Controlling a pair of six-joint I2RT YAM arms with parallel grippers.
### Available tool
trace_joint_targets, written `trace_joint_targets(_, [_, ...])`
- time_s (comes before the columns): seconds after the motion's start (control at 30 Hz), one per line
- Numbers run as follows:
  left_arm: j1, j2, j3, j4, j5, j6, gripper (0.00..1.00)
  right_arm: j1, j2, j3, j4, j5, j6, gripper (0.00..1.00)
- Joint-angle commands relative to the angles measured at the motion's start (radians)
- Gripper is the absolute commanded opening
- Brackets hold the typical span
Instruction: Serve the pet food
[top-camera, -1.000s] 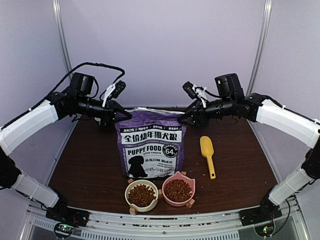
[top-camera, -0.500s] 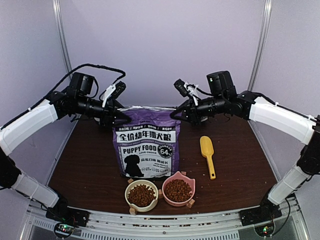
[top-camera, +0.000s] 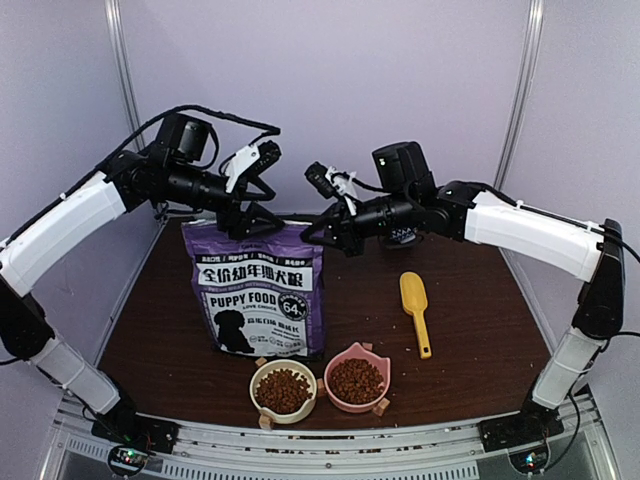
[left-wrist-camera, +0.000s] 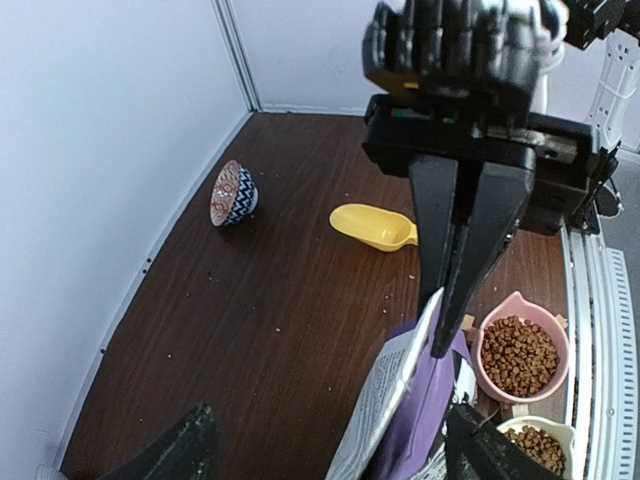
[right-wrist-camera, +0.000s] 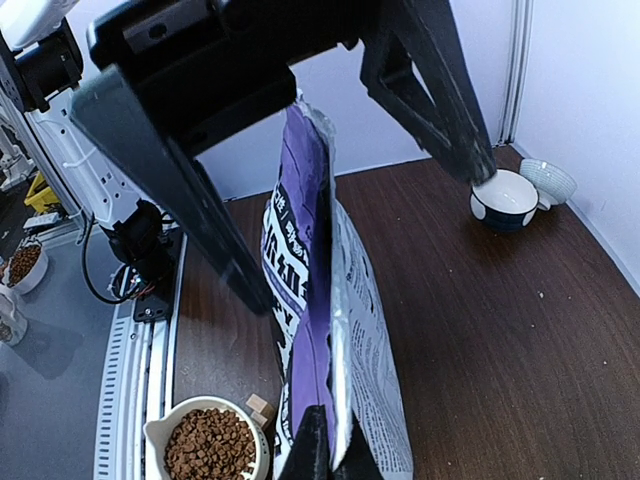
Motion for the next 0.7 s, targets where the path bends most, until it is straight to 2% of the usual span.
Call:
trace_joint_targets(0.0, [-0.035, 0.064, 0.057, -0.049, -0.083, 0.049, 0.79, 0.01, -0.011, 0.026, 0.097, -0.001, 0.027, 0.0])
trace_joint_targets(0.1, [-0.046, 0.079, 0.06, -0.049, -0.071, 0.049, 0.72, 0.011, -0.026, 0.003, 0.106, 0.001, 0.028, 0.0])
trace_joint_targets(0.27, [-0.056, 0.085, 0.05, -0.049, -0.045, 0.053, 0.43, 0.011, -0.046, -0.027, 0.113, 0.011, 0.024, 0.0])
trace_joint_targets(0.4, [-0.058, 0.085, 0.044, -0.049, 0.003, 0.05, 0.04, 0.009, -0.056, -0.049, 0.134, 0.017, 0.036, 0.01])
trace_joint_targets(0.43, [-0.058, 0.086, 0.043, -0.049, 0.008, 0.048, 0.0, 0.008, -0.063, -0.063, 0.151, 0.023, 0.042, 0.05])
trace_joint_targets(0.57, [-0.059, 0.076, 0.041, -0.049, 0.014, 0.046, 0.0, 0.003, -0.087, -0.124, 0.211, 0.034, 0.07, 0.25])
trace_joint_targets(0.67, [-0.059, 0.074, 0.042, -0.049, 0.015, 0.046, 0.0, 0.001, -0.089, -0.143, 0.213, 0.031, 0.077, 0.32])
